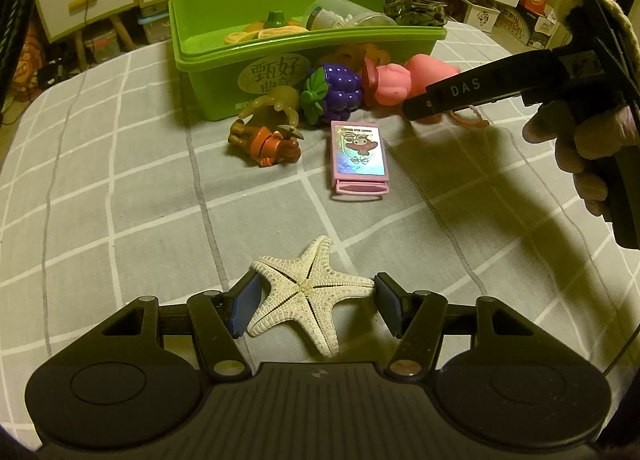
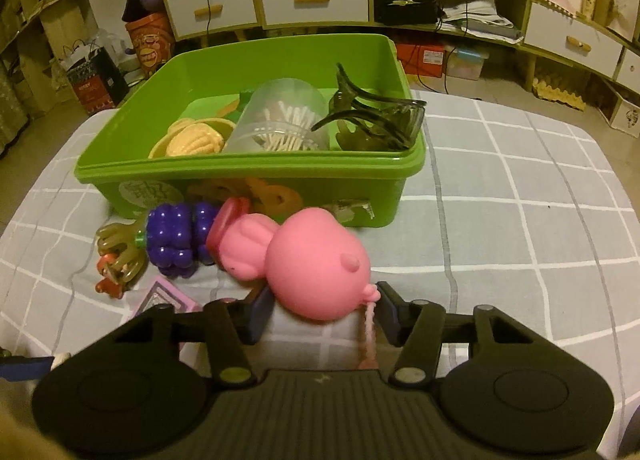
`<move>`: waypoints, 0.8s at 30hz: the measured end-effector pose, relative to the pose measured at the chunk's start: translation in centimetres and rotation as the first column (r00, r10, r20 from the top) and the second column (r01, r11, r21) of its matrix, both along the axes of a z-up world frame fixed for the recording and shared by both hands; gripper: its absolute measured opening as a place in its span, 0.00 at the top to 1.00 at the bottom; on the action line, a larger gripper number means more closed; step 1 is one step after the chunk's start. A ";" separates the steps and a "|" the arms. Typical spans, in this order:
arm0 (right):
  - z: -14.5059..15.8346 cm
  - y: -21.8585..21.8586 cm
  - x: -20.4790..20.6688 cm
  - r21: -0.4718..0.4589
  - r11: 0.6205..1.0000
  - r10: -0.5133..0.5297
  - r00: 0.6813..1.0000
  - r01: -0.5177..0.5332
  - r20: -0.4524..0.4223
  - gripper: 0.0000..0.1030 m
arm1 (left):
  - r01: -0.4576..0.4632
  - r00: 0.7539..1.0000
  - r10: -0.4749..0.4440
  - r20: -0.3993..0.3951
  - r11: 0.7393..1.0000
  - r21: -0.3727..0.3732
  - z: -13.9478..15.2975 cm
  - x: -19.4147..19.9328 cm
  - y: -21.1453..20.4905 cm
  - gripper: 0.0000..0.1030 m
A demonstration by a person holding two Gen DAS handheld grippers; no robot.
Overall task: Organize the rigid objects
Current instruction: 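Grasp the pink pig toy with the right tool while the left tool holds the starfish, then carry the starfish with the left tool while the right tool carries the pig over the tub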
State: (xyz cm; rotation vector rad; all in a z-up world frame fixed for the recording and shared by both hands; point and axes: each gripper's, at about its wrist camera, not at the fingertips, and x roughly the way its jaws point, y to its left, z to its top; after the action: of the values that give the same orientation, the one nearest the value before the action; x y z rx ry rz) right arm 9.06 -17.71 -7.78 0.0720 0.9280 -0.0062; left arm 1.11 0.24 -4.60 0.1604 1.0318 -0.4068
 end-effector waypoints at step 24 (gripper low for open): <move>2.5 -2.5 -0.8 0.245 0.963 -0.095 0.993 0.109 -0.069 0.77 | -0.026 0.999 0.027 0.020 0.999 -0.019 0.5 0.7 0.5 0.36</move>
State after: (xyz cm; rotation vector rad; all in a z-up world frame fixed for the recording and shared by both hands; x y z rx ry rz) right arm 8.21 -20.20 -5.29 0.3538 0.9775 0.0121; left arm 1.81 0.77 -4.07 0.1337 1.0093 -0.3900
